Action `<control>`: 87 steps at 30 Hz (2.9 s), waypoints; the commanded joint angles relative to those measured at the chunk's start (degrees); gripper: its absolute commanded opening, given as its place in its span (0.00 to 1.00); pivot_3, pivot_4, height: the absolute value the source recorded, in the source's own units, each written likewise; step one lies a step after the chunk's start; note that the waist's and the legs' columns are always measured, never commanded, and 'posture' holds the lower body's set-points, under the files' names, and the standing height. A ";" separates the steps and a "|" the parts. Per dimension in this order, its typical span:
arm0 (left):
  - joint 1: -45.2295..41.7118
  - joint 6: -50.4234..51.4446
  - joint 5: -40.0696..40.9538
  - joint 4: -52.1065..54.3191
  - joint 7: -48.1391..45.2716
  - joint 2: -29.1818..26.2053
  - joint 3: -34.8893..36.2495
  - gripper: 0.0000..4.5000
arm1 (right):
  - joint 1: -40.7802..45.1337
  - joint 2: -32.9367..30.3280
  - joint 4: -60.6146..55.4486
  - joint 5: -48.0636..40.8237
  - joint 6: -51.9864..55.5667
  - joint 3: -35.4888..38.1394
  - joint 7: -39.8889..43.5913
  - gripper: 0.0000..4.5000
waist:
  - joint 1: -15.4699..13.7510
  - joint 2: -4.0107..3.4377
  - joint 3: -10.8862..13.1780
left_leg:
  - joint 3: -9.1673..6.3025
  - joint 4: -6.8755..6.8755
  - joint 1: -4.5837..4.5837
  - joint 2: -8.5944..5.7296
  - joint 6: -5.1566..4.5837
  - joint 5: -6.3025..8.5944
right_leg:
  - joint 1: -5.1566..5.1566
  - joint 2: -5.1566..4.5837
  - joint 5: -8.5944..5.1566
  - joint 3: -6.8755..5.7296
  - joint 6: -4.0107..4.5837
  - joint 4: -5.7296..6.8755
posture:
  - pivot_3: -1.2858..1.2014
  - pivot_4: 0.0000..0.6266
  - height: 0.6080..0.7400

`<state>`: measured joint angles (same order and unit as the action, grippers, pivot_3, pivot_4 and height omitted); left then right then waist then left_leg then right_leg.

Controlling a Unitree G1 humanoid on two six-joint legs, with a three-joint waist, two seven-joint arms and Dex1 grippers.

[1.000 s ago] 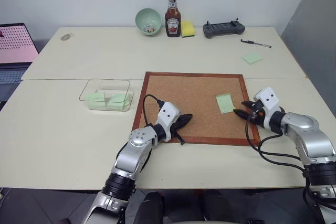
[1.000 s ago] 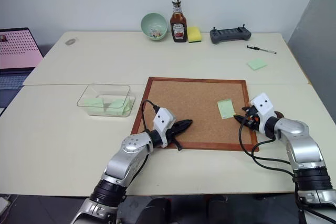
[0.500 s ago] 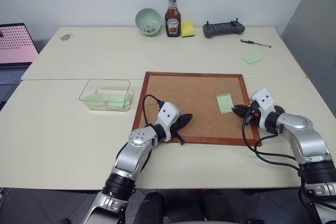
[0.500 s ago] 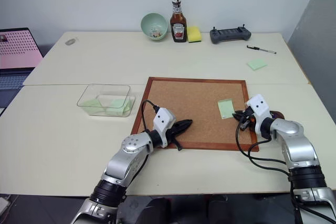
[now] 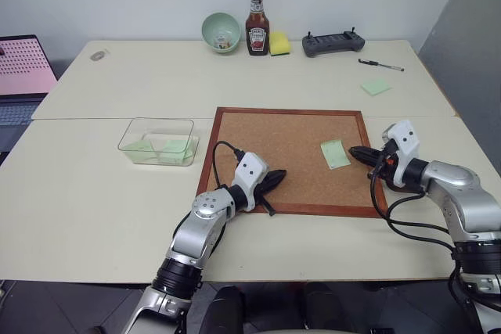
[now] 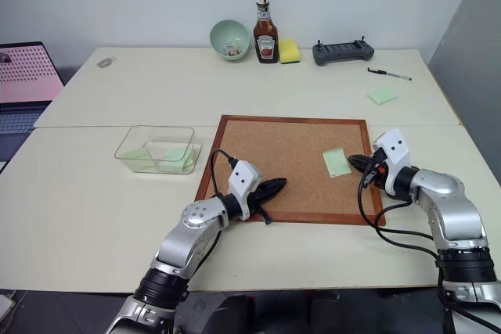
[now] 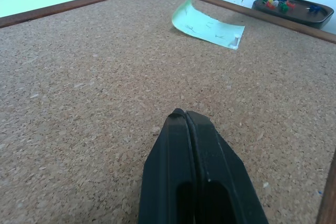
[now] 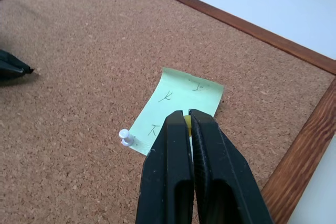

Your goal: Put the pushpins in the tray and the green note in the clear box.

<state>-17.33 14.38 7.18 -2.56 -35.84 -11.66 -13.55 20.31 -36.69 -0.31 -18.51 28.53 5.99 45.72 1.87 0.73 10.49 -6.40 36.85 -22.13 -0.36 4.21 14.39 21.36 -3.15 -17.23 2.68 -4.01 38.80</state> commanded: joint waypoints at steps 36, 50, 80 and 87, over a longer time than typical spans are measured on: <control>1.14 0.47 -0.89 -0.69 -0.83 -0.92 -1.35 0.00 | -13.27 -18.72 -0.57 9.79 -8.71 5.83 4.07 0.38 | -0.04 -0.12 -0.07 | 0.07 -0.05 0.10 0.02 0.00 0.00 | -0.12 0.00 -0.01 0.03 -0.02 -0.11 | 0.52 0.24 1.00; 1.29 0.36 -0.79 -0.46 -0.80 -0.80 -1.32 0.00 | -12.81 -17.13 1.59 12.76 -9.48 3.03 2.21 0.38 | -0.03 -0.12 -0.07 | 0.07 -0.05 0.11 0.02 0.00 0.00 | -0.13 0.00 -0.01 0.03 -0.02 -0.12 | 0.52 0.24 1.00; 0.95 0.63 -0.87 -0.18 -0.36 -0.89 -0.83 0.00 | -4.23 -3.14 -11.21 2.13 0.55 -5.44 0.25 0.59 | -0.07 -0.11 -0.06 | 0.01 -0.06 0.12 0.01 0.00 0.00 | -0.16 0.00 -0.01 0.00 -0.02 -0.13 | 0.52 0.24 1.00; 1.23 0.76 -0.83 0.27 -0.23 -1.21 -0.62 0.00 | -2.28 0.86 -5.11 5.25 -3.65 -8.88 -1.19 0.59 | -0.02 -0.09 -0.06 | 0.00 -0.07 0.11 0.01 0.00 0.00 | -0.13 0.00 -0.01 -0.02 -0.02 -0.12 | 0.52 0.24 1.00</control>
<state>-17.42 14.50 6.66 -2.28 -36.27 -12.41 -14.18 16.94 -36.17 -6.27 -14.43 27.40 -2.89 44.97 1.85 0.64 10.43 -6.40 36.78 -22.02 -0.35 4.21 14.39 21.23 -3.14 -17.24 2.66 -4.02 38.68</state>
